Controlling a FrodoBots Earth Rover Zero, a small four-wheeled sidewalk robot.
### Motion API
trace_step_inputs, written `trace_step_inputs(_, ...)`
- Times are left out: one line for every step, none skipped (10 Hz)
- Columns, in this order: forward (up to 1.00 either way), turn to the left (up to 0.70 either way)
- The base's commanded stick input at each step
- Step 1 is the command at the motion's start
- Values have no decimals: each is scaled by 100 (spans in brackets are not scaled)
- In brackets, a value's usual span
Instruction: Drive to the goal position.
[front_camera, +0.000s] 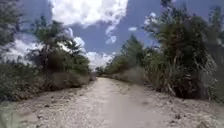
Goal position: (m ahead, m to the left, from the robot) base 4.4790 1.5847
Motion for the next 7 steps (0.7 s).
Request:
trace_step_inputs(45,0)
trace_step_inputs(45,0)
trace_step_inputs(45,0)
trace_step_inputs(45,0)
trace_step_inputs(45,0)
trace_step_inputs(45,0)
trace_step_inputs(45,0)
